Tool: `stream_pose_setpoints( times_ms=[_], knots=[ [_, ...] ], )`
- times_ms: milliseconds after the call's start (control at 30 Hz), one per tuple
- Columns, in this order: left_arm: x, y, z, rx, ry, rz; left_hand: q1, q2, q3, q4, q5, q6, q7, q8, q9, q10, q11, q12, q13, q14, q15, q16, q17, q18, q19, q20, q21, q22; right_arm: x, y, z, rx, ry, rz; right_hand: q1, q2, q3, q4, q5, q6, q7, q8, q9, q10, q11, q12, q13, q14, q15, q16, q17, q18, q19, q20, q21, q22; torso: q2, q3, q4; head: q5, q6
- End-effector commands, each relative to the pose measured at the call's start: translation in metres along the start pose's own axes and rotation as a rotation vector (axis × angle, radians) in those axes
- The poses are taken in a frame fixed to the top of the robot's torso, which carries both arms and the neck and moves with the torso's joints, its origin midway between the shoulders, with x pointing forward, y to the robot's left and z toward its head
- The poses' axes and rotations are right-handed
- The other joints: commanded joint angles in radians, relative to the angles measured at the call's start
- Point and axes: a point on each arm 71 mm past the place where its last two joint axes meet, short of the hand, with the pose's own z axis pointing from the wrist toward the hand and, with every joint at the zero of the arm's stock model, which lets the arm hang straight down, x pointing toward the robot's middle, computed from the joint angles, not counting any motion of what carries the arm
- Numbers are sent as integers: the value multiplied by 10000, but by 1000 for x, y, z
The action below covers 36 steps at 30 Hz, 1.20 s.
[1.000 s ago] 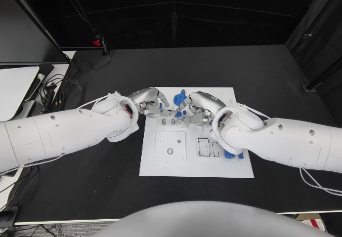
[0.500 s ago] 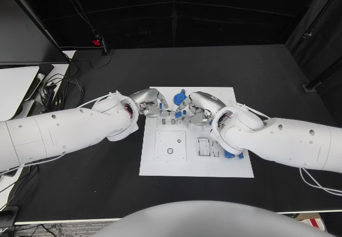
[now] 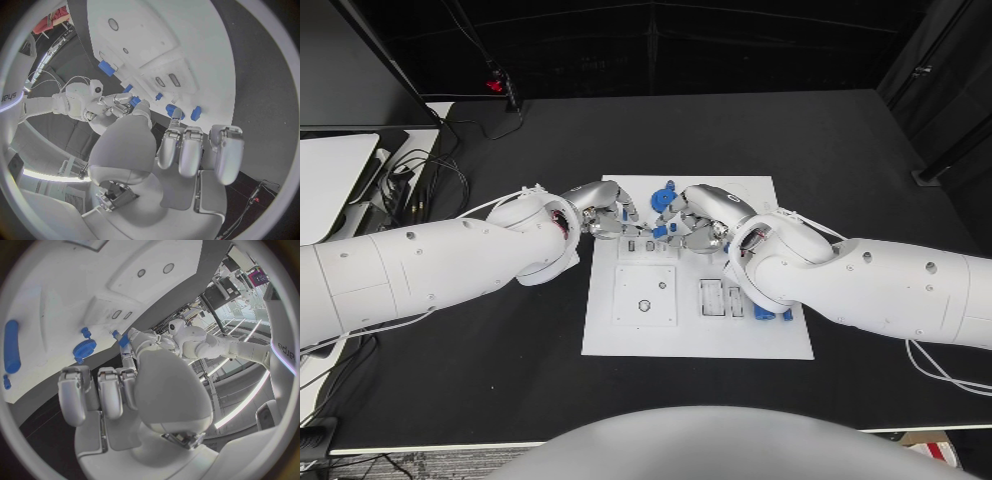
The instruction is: Assemble the parts on the task board
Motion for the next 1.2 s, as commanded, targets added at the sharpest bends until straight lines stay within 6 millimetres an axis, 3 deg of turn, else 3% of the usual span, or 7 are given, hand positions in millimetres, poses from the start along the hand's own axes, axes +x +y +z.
stream_pose_setpoints(
  times_ms=[33, 800, 1200],
  knots=[
    [1, -1, 1, -24, 222, 78, 64, -77, -93, 12, -54, 71, 10, -55, -12, 1045, -78, 35, 2634, 1012, -69, 8, 2631, -66, 1077, 39, 31, 2631, -2, 3, 0, -165, -201, 55, -9, 95, 52, 7, 31, 298, -182, 36, 89, 1041, -85, 25, 2632, 1057, -90, 25, 2634, -73, 1074, -70, 34, 2635, 1, -3, 5, 0, -13],
    [1, 3, -4, 72, 412, 87, -100, -158, -261, 62, -178, 67, 21, -107, -16, 1045, -71, 35, 2634, 1012, -65, 8, 2631, -66, 1077, 37, 31, 2631, -1, -1, 2, 15, -23, -126, -20, 90, 49, -2, 31, 280, -177, 14, 82, 1041, -82, 25, 2632, 1057, -94, 25, 2634, -73, 1074, -77, 34, 2635, -1, -3, 11, 24, -22],
    [-1, 5, -7, 383, 275, 40, -968, 30, -520, 75, -592, 143, 10, -177, -4, 1045, -78, 35, 2634, 1012, -74, 8, 2631, -66, 1077, 32, 31, 2631, 1, -3, 3, 104, 152, -397, -29, 89, 46, -5, 20, 271, -172, 3, 79, 1041, -79, 25, 2632, 1057, -95, 25, 2634, -73, 1074, -80, 34, 2635, 1, -4, 0, 28, -31]
  ],
)
